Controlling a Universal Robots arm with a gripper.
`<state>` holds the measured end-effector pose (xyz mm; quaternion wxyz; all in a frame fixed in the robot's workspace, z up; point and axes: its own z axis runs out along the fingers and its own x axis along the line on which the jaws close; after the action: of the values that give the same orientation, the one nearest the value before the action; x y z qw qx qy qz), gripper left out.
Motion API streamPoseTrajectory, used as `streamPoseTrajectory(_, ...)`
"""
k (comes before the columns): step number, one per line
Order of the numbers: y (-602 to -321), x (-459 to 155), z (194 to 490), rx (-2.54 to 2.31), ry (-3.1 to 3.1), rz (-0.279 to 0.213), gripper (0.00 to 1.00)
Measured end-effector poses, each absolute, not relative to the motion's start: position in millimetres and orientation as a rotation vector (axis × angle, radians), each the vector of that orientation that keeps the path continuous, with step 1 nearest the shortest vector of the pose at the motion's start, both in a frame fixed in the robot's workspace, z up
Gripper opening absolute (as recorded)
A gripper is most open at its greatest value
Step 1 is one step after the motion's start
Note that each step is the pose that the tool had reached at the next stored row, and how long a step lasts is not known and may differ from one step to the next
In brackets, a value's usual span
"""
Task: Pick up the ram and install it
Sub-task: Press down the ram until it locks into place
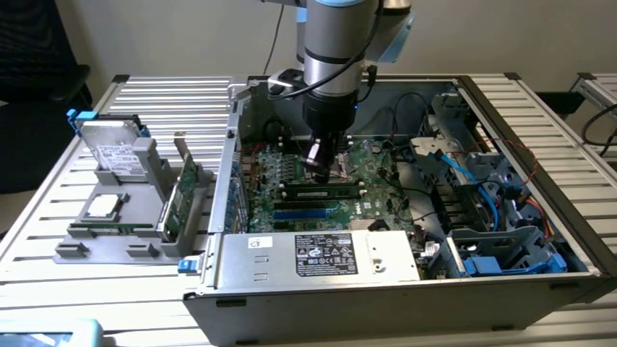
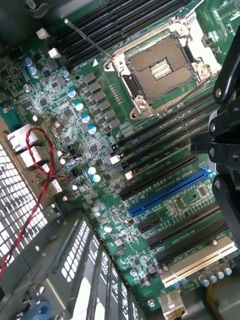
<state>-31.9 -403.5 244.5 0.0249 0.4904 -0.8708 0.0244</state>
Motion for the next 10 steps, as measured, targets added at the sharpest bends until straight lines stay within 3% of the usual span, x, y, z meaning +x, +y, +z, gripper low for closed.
streamPoseTrajectory(10, -403.5, -31.8, 244.4, 1.317, -2.793, 0.07, 0.11)
